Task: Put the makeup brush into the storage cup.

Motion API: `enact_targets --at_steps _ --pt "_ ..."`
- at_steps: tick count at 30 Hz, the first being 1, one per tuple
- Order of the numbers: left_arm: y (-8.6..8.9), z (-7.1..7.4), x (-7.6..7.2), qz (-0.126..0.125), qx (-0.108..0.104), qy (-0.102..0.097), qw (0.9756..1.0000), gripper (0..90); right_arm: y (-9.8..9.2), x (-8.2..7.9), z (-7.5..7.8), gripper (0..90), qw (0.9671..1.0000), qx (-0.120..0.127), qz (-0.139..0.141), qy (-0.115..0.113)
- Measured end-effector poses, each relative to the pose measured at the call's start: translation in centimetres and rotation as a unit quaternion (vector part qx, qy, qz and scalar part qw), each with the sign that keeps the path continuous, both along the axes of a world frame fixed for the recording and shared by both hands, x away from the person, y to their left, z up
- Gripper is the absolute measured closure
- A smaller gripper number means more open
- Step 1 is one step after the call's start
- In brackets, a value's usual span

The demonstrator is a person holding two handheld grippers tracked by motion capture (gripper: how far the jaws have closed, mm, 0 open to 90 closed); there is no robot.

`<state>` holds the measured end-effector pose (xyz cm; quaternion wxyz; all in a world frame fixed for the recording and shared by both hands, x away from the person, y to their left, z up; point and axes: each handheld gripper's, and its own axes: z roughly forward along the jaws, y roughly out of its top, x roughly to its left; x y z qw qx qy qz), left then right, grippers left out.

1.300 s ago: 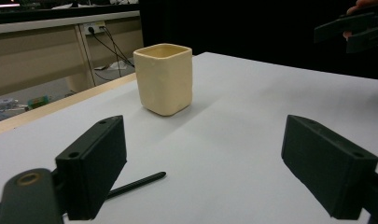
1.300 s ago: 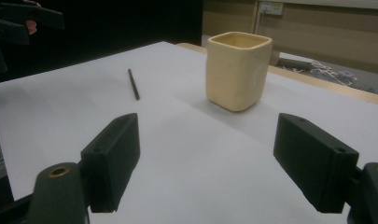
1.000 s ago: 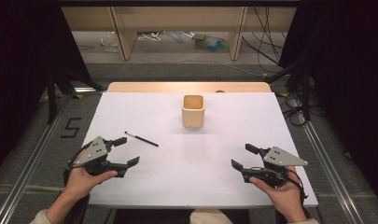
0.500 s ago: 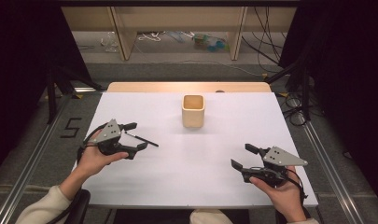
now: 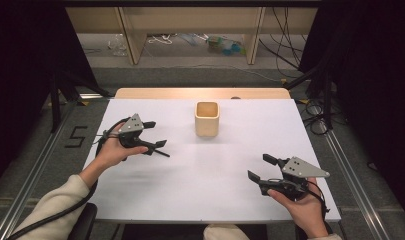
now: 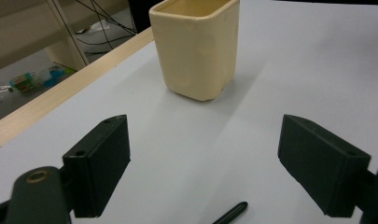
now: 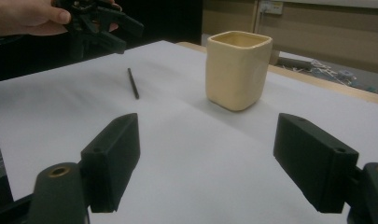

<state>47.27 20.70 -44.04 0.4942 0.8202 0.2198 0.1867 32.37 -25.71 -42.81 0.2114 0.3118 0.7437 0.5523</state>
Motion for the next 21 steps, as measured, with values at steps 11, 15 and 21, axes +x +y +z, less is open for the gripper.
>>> enact_targets --at_steps 11,15,21 --pt "-1.5 -0.8 2.0 -0.062 0.141 0.059 0.9863 20.9 -0.1 0.1 -0.1 24.0 1.0000 -0.006 -0.003 0.002" --pt "-1.7 -1.1 2.8 -0.094 0.208 0.092 0.9694 21.4 -0.3 0.3 -0.1 24.0 0.9999 -0.006 -0.004 -0.008" --pt "-2.0 -1.6 3.7 -0.121 0.268 0.112 0.9493 24.0 -0.2 0.2 -0.1 23.9 0.9999 -0.008 -0.003 0.008"
